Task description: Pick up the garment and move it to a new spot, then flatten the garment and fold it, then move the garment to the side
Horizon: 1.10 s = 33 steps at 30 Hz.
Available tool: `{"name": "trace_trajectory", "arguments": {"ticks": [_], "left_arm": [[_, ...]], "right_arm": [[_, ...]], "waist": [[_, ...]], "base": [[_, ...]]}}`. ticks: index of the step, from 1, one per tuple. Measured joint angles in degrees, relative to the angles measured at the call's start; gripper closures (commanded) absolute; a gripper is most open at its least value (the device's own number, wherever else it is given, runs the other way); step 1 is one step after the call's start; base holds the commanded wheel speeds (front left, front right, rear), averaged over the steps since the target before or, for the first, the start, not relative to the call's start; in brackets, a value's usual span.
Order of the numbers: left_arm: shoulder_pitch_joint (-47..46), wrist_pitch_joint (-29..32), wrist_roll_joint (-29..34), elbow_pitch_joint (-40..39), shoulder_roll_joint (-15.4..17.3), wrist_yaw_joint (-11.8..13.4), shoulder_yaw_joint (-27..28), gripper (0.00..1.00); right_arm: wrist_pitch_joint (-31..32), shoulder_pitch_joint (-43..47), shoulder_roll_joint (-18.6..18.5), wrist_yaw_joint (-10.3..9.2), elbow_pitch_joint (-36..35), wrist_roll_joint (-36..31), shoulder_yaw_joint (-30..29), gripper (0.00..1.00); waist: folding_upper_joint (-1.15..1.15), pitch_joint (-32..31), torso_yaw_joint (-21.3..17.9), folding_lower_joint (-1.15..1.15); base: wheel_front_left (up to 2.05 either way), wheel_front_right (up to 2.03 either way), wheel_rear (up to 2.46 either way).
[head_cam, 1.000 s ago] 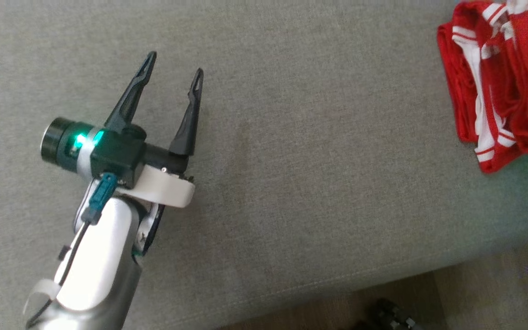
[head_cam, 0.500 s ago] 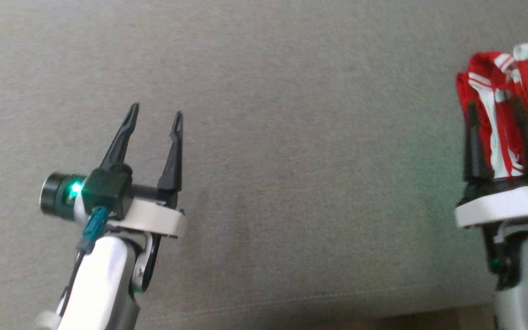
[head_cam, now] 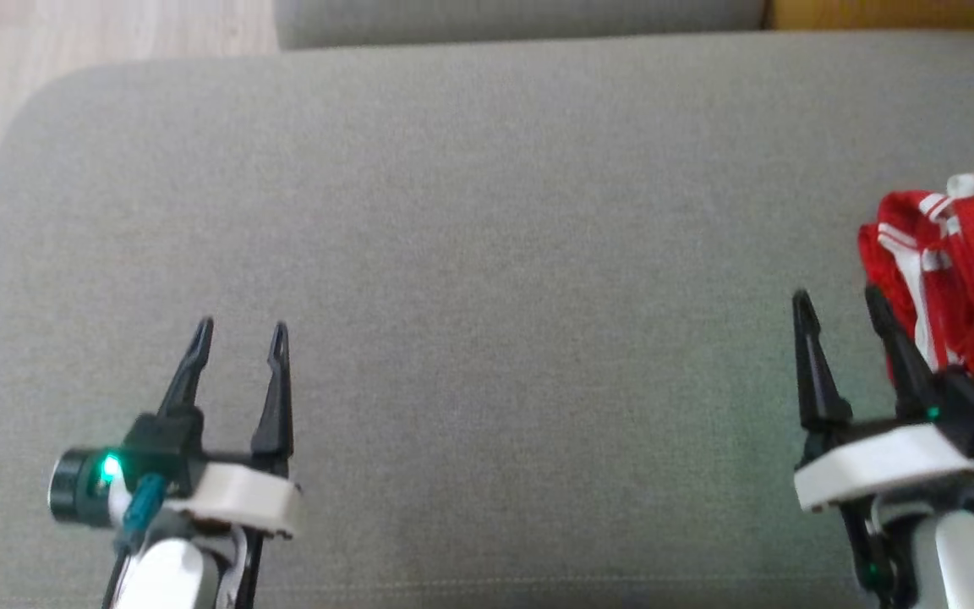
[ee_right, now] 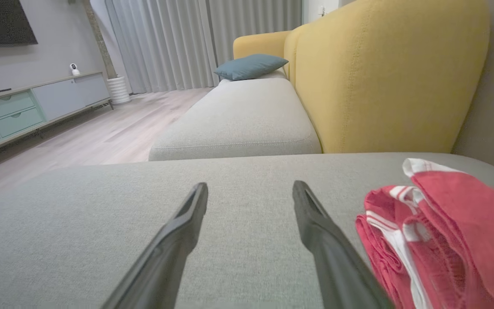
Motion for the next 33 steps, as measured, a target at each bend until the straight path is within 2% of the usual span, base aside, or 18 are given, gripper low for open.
{"name": "trace_trajectory", "arguments": {"ticks": [14,33], "left_arm": [[6.4,2.6,-0.2,-0.9,1.6,0.5,-0.5,0.0],[6.8,3.4,-0.2,-2.2,2.7,1.0,-0.9,0.0]], "right_arm": [[1.6,8.0,0.2,0.0,-1.8,2.3,-0.6,0.0],[1.6,8.0,0.3,0.0,-2.0,3.1,-1.0,0.0]], "waist": [[0.0,-7.5,0.8,0.0],[0.0,-7.7,0.3,0.0]], "base": [[0.0,0.0,0.0],[0.0,0.0,0.0]]}}
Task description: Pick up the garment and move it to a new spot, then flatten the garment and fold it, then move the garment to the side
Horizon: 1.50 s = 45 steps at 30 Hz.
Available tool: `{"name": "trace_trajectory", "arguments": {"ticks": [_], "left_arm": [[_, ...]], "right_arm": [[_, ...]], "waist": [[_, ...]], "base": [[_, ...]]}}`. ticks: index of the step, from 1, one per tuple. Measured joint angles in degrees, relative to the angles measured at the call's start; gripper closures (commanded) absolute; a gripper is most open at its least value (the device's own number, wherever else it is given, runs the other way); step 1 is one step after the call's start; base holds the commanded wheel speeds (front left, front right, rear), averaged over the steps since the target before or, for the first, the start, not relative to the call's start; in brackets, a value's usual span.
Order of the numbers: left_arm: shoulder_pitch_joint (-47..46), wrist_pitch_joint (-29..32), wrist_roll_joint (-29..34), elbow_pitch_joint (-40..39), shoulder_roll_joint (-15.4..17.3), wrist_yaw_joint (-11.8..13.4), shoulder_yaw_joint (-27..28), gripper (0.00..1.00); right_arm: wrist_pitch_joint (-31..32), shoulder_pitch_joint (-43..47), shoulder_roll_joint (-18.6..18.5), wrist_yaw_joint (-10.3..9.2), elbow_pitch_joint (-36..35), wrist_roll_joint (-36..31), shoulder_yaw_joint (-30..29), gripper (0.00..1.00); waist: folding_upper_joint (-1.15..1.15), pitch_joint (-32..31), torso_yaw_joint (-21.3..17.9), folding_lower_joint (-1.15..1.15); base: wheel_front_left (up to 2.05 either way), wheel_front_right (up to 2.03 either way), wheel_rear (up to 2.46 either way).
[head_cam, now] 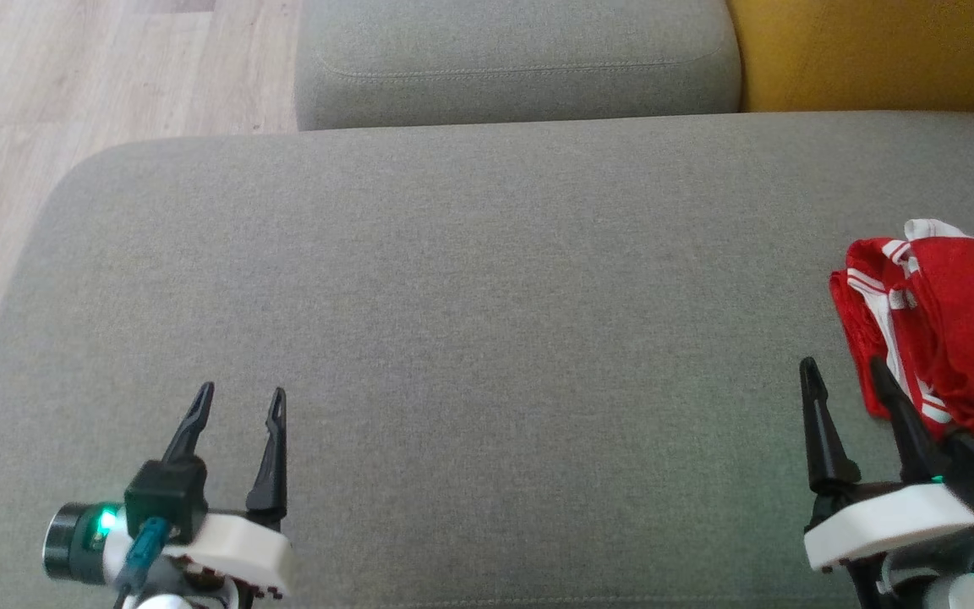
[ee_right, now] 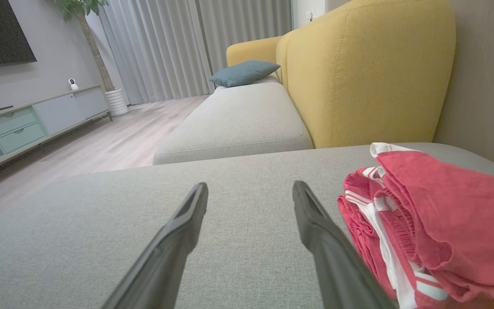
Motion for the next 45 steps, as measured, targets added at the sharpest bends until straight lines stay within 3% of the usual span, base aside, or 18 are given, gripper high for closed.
{"name": "trace_trajectory", "arguments": {"ticks": [17,18,23,45], "left_arm": [[-0.1,0.2,0.0,0.0,0.4,1.0,-1.2,0.0],[0.0,0.2,0.0,0.1,0.3,0.9,-1.3,1.0],[2.2,0.4,-0.1,4.4,-1.0,0.9,-1.9,1.0],[1.9,2.3,-15.0,5.8,-1.7,-1.9,0.4,1.0]], "right_arm": [[0.8,0.0,0.0,0.0,-0.2,-0.1,0.4,0.0],[0.7,0.0,0.0,0.0,0.0,-0.1,0.5,1.0],[0.8,1.4,0.0,0.0,5.0,0.2,1.1,1.0],[0.7,0.6,0.0,0.0,7.3,14.4,1.0,1.0]], "waist": [[0.0,0.2,0.0,0.0],[0.0,0.2,0.0,0.0],[0.0,0.2,0.0,0.0],[0.0,0.3,-0.3,0.0]], "base": [[0.0,0.0,0.0],[0.0,0.0,0.0],[0.0,0.0,0.0],[0.0,0.0,0.0]]}}
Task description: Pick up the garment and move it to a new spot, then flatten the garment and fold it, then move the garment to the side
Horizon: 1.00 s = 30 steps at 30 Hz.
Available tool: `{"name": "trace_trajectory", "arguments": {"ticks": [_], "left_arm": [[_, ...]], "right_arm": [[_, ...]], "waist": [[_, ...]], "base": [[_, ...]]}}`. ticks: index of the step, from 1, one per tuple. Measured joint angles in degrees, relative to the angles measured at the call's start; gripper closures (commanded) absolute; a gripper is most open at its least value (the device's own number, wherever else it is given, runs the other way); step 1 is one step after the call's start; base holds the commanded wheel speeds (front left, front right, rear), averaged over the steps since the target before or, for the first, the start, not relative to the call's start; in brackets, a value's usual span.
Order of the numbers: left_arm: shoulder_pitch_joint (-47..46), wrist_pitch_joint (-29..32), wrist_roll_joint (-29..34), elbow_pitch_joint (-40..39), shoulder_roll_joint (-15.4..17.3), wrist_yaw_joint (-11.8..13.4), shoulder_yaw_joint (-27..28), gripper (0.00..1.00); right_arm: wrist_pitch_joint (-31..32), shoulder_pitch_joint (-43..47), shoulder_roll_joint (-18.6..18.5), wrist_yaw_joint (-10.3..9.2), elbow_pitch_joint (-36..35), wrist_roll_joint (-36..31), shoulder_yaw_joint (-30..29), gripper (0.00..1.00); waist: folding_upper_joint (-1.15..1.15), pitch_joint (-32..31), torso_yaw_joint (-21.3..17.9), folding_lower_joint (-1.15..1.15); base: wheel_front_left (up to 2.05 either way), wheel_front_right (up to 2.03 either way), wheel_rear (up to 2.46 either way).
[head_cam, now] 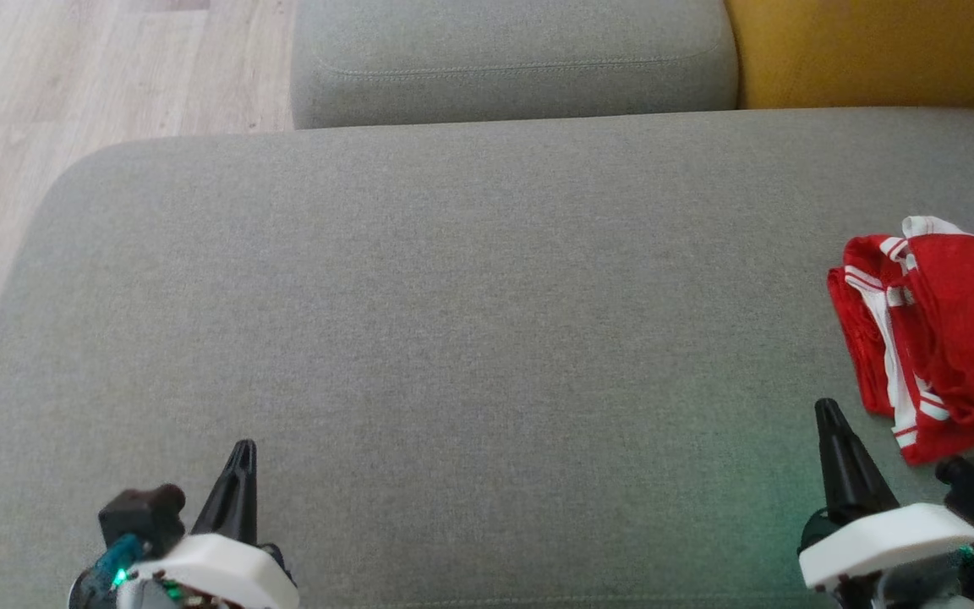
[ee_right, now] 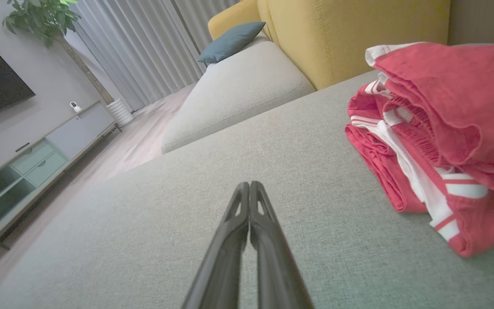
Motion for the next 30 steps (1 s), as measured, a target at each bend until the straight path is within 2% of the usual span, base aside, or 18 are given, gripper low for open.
{"name": "trace_trajectory", "arguments": {"ticks": [30], "left_arm": [[-2.3,3.4,-20.5,1.7,-1.9,-4.2,4.2,1.0]], "right_arm": [[0.4,-2.6,-0.2,0.0,3.2,20.0,-1.0,1.0]], "waist": [[0.0,0.1,-0.4,0.0]], "base": [[0.0,0.0,0.0]]}}
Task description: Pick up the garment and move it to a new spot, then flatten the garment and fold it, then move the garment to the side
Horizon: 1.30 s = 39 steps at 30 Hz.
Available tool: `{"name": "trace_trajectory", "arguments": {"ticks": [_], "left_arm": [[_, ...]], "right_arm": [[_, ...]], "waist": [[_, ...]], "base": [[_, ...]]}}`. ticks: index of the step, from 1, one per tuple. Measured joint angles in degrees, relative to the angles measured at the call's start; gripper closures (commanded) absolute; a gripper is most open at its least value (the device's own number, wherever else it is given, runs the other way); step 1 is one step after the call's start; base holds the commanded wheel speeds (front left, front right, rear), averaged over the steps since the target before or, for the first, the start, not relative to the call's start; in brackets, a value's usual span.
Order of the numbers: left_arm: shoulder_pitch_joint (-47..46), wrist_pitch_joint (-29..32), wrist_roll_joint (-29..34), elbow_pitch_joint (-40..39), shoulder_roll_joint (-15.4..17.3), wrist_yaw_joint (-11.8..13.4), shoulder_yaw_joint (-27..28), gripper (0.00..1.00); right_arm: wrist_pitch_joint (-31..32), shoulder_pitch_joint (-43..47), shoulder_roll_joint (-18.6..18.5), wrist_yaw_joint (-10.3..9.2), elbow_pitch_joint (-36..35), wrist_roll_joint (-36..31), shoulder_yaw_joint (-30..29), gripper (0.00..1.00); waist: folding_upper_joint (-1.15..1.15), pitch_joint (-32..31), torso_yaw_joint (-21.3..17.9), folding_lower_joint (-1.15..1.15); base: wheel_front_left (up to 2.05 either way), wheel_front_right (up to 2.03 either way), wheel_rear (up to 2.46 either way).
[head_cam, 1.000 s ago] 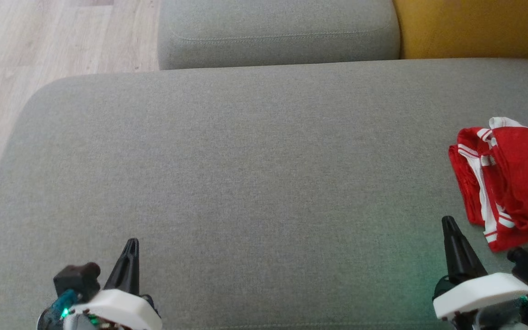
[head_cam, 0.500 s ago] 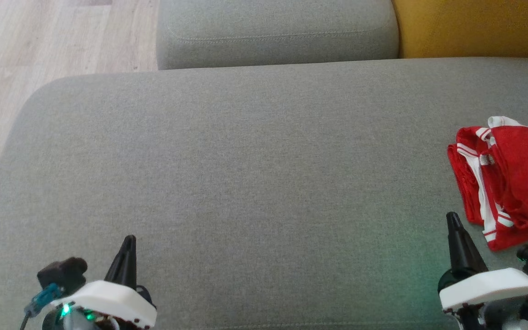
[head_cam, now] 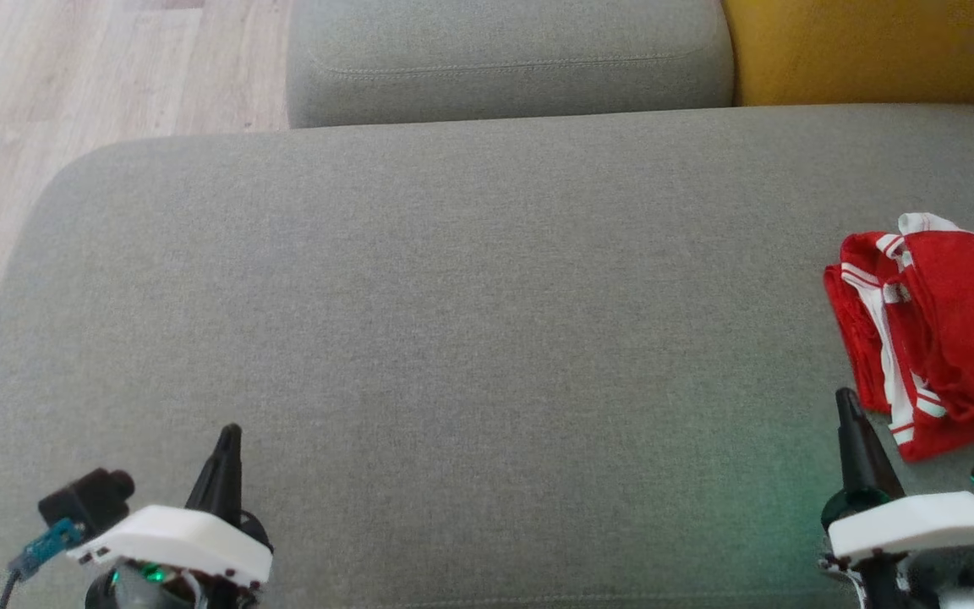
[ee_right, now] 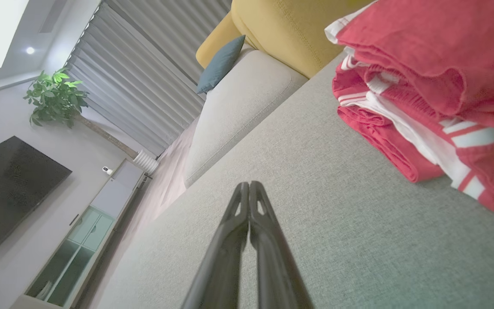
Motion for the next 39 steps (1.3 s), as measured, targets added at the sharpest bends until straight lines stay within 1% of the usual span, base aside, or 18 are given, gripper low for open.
{"name": "trace_trajectory", "arguments": {"ticks": [7,10,13,19,20,39], "left_arm": [[-0.1,0.6,-4.1,0.2,-0.5,-0.6,1.4,1.0],[-0.1,1.1,-6.1,0.4,-0.9,-1.4,1.6,1.0],[-0.2,1.6,-8.1,0.5,-1.1,-1.6,2.1,1.0],[-1.4,2.4,-12.1,1.1,-1.3,-2.6,3.4,1.0],[-1.5,2.6,-13.5,1.2,-1.5,-2.9,3.5,1.0],[-2.4,5.1,-26.1,2.1,-3.1,-5.6,7.1,1.0]], "right_arm": [[0.2,-0.6,0.0,-0.01,0.7,4.0,-0.3,1.0],[0.2,-1.2,0.0,-0.01,0.8,6.0,-0.4,1.0],[0.3,-1.2,0.0,-0.01,1.3,7.9,-0.5,1.0],[0.3,-1.8,-0.1,-0.01,2.1,11.8,-0.7,1.0],[0.6,-2.3,-0.1,-0.01,2.2,13.1,-0.8,1.0],[1.2,-3.7,-0.1,-0.01,4.4,25.4,-2.0,1.0]], "waist": [[0.0,0.0,-0.1,0.0],[0.0,0.0,-0.1,0.0],[0.0,0.0,-0.2,0.0],[0.0,0.1,-0.2,0.0],[0.0,0.1,-0.3,0.0],[0.0,0.1,-0.5,0.0]], "base": [[0.0,0.0,0.0],[0.0,0.0,0.0],[0.0,0.0,0.0],[0.0,0.0,0.0],[0.0,0.0,0.0],[0.0,0.0,0.0]]}}
